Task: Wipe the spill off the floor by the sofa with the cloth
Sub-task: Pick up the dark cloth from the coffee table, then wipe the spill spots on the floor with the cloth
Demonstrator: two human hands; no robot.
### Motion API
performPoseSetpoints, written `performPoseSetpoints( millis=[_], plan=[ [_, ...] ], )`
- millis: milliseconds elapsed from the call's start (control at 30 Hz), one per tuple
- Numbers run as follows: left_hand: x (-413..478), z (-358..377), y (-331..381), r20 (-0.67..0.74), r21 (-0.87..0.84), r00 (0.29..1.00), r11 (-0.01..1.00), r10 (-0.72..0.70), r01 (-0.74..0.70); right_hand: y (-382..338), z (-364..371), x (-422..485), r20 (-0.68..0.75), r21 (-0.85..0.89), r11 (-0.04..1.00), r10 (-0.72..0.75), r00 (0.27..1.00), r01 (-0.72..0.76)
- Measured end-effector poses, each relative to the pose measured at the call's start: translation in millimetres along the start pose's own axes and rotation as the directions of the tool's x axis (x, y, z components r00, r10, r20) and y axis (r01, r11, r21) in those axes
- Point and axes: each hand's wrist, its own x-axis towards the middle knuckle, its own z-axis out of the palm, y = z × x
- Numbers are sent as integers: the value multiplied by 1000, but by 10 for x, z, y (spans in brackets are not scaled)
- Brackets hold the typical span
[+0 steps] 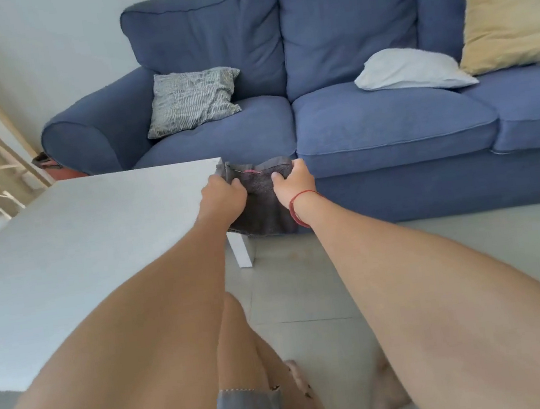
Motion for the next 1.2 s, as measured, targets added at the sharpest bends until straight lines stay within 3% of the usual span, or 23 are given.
performPoseSetpoints(
  millis=[133, 333, 700, 833, 933, 1200],
  plan=[
    [-13, 614, 162, 120, -44, 992, 999, 36, -31, 430, -353, 223, -68, -36, 996, 78, 995, -80],
    [137, 1409, 30, 277, -28, 960, 998, -45, 55, 1131, -434, 598, -112, -87, 974, 200, 973, -210],
    [511, 2818, -736, 488, 115, 846, 977, -215, 182, 2541, -20, 1273, -46, -211, 860, 465, 884, -464],
    [646, 3136, -909, 522, 119, 755, 910, -397, 396, 2881, 54, 1459, -20, -315, 771, 577, 816, -553],
    [785, 3247, -1053, 493, 185, 749, 895, -442, 407, 3053, 90, 1560, 8, -383, 764, 565, 825, -519],
    [1087, 3767, -1555, 449, 401, 835, 907, -318, 129, 3681, 451, 1657, 164, -654, 717, 445, 881, -241]
  ],
)
